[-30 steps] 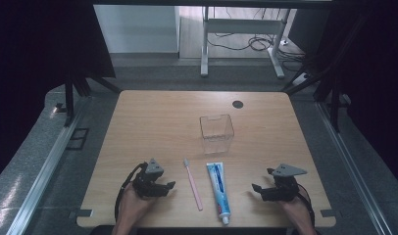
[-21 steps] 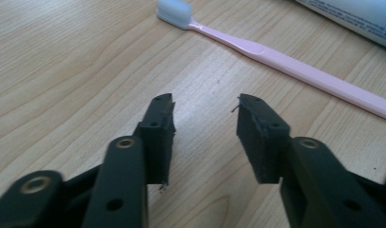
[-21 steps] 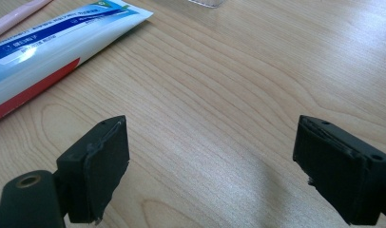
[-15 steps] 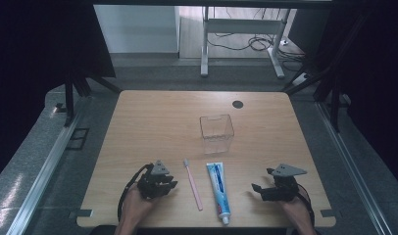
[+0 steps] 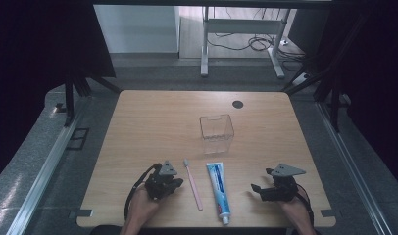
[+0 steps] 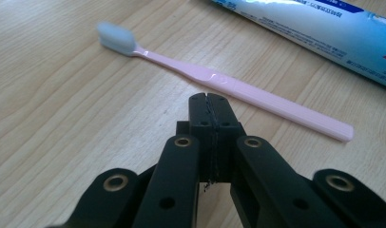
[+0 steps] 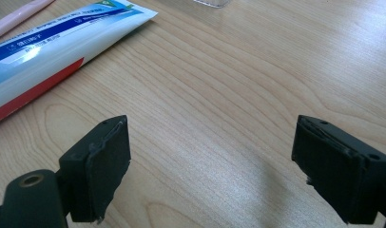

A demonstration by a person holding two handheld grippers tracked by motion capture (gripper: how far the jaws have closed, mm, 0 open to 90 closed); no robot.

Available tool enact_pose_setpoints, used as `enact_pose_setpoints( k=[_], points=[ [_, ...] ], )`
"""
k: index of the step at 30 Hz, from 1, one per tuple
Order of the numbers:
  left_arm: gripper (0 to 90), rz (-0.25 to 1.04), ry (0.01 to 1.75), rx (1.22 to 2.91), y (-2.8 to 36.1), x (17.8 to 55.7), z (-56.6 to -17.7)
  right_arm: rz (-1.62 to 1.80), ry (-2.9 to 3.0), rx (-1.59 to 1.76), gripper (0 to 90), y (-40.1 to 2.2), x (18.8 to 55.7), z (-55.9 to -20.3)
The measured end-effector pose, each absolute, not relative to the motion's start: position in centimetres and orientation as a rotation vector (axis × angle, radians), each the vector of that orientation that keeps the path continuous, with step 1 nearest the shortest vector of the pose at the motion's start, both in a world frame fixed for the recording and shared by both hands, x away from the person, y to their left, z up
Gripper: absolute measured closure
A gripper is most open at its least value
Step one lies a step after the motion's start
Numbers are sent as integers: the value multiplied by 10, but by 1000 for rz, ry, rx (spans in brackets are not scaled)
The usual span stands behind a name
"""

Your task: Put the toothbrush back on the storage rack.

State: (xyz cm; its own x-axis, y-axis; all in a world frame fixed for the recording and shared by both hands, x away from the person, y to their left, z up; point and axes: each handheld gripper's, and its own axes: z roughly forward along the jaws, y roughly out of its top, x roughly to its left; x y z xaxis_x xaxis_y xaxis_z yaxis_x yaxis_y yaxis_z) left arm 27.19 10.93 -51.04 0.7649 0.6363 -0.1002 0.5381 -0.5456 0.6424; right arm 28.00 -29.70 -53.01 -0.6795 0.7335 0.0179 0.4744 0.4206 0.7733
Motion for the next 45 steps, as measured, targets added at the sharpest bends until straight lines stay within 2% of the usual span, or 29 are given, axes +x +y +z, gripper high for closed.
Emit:
enact_pose_setpoints(
  k=[16,24,36,45],
  points=[
    [896,157,804,2275,78,272,-512,1111,2377,1039,132,-294,280,-533],
    [896,143,752,2322,61,269,-519,1115,2378,1040,132,-294,281,-533],
    [895,106,733,2344,53,267,-524,1111,2387,1042,133,-293,281,-534],
    [895,127,761,2351,60,266,-522,1110,2385,1049,133,-294,281,-534]
  ],
)
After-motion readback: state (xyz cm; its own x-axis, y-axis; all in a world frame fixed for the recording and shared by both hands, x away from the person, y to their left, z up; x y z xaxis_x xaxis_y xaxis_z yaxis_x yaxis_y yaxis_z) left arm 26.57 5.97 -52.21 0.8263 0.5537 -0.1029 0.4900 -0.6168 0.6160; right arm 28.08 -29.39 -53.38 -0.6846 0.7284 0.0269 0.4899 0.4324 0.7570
